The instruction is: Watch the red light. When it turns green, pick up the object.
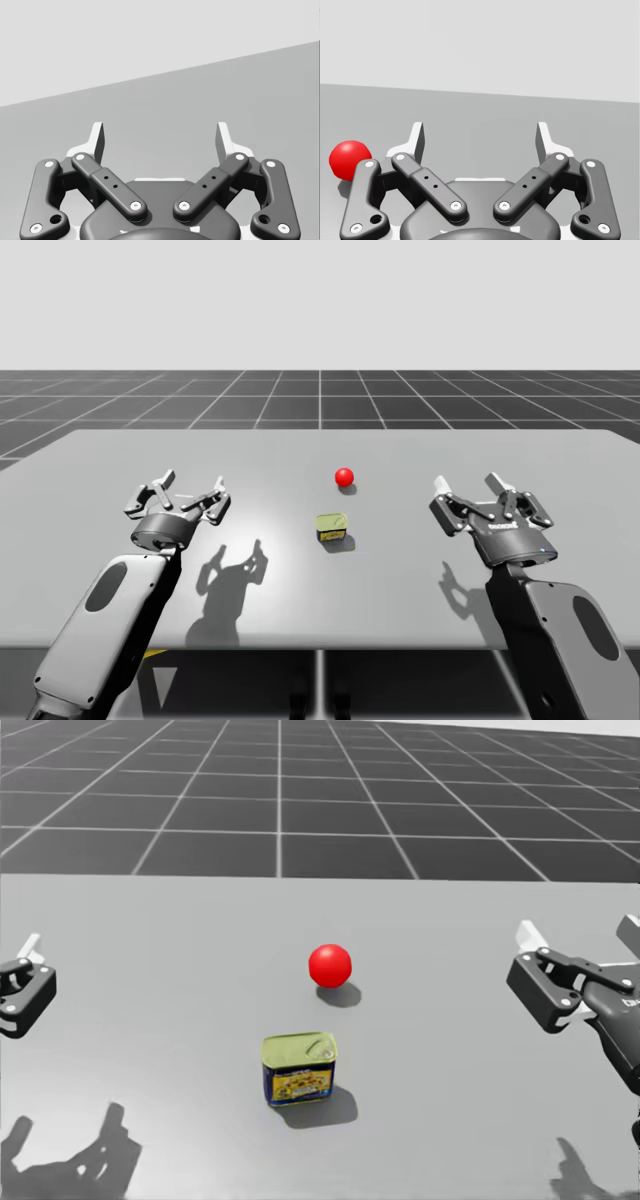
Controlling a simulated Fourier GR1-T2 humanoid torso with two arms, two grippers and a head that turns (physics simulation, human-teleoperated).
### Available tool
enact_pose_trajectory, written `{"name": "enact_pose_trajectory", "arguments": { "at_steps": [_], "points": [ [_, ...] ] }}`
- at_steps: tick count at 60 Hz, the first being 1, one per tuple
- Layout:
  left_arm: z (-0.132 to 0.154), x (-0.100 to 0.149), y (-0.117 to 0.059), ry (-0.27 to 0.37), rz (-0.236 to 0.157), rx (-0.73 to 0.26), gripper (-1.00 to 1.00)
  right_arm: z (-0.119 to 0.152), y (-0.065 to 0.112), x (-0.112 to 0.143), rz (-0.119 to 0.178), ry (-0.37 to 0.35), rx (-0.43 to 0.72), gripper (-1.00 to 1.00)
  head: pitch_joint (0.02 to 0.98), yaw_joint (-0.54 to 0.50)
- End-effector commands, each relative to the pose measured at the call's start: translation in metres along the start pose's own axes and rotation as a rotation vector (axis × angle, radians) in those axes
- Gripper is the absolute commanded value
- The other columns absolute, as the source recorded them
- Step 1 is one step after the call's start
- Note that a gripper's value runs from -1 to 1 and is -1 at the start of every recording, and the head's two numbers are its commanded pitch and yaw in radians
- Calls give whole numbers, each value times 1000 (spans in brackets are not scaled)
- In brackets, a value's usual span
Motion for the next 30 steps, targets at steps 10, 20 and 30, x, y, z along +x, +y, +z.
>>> {"name": "enact_pose_trajectory", "arguments": {
  "at_steps": [10,20,30],
  "points": [
    [1,1,0,-2,7,-2,-1000,0,2,-2,8,5,11,-1000,618,-94],
    [1,1,0,-2,8,-3,-1000,0,3,-2,7,5,14,-1000,618,-91],
    [1,1,0,-1,8,-3,-1000,1,3,-2,6,5,17,-1000,620,-95]
  ]
}}
